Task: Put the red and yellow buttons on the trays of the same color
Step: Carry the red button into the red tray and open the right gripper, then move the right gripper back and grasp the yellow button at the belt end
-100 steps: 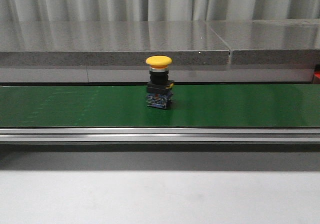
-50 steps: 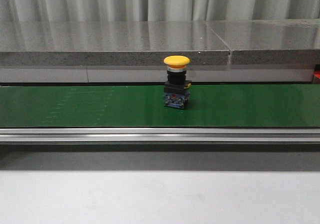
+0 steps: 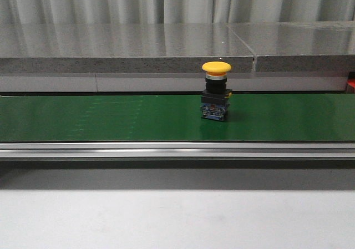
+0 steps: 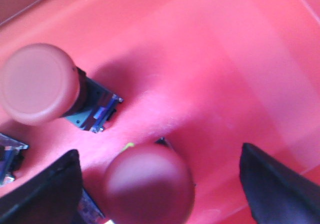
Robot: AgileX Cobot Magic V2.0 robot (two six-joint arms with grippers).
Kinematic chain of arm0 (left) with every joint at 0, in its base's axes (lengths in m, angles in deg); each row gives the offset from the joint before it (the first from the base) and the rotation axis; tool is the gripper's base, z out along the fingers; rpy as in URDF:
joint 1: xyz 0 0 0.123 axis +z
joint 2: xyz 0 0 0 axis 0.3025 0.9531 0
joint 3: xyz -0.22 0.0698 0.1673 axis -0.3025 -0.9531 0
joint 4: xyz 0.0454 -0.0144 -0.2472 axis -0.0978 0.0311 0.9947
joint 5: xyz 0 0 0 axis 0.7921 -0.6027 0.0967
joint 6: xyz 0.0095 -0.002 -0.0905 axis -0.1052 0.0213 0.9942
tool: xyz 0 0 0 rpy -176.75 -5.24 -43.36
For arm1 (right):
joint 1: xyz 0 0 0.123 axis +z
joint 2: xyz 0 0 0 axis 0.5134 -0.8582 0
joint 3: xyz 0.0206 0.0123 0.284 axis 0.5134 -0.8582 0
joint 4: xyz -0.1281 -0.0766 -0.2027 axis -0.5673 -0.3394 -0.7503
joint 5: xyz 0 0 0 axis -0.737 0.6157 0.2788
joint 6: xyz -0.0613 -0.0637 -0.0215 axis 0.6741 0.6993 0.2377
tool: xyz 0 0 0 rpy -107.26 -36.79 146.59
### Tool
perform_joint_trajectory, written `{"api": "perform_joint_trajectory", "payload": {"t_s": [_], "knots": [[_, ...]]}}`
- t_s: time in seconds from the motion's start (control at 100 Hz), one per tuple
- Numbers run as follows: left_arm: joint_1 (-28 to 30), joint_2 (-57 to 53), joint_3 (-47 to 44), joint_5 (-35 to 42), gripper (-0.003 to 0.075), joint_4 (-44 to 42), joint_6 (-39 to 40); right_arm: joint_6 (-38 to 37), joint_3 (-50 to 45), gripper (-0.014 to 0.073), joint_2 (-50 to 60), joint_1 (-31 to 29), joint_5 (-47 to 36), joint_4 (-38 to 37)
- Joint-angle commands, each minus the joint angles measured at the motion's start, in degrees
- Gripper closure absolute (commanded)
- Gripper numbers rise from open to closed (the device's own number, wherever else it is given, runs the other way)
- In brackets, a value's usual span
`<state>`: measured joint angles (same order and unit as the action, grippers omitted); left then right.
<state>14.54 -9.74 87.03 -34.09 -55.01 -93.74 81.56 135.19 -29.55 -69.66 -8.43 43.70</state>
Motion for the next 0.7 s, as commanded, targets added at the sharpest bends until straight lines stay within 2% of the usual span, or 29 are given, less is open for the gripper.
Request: {"api": "perform_joint_trajectory", "payload": {"t_s": [0.0, 0.28, 0.47, 0.69], "knots": [[-0.5, 0.4, 1.5, 4.2, 0.0739, 1.1, 0.1, 0.6, 1.9, -0.0061, 6.0, -0.2, -3.0, 0.7], [-0.5, 0.4, 1.5, 4.2, 0.0739, 1.1, 0.1, 2.7, 1.8, -0.0061, 17.0, 0.6, -2.1, 0.4], [-0.5, 0.4, 1.5, 4.2, 0.0739, 1.1, 0.1, 5.2, 0.3, -0.0061, 26.3, 4.4, -2.1, 0.4], [-0.5, 0.4, 1.5, 4.2, 0.0739, 1.1, 0.1, 5.6, -7.8, -0.0061, 37.4, 10.2, 1.7, 0.4]]}}
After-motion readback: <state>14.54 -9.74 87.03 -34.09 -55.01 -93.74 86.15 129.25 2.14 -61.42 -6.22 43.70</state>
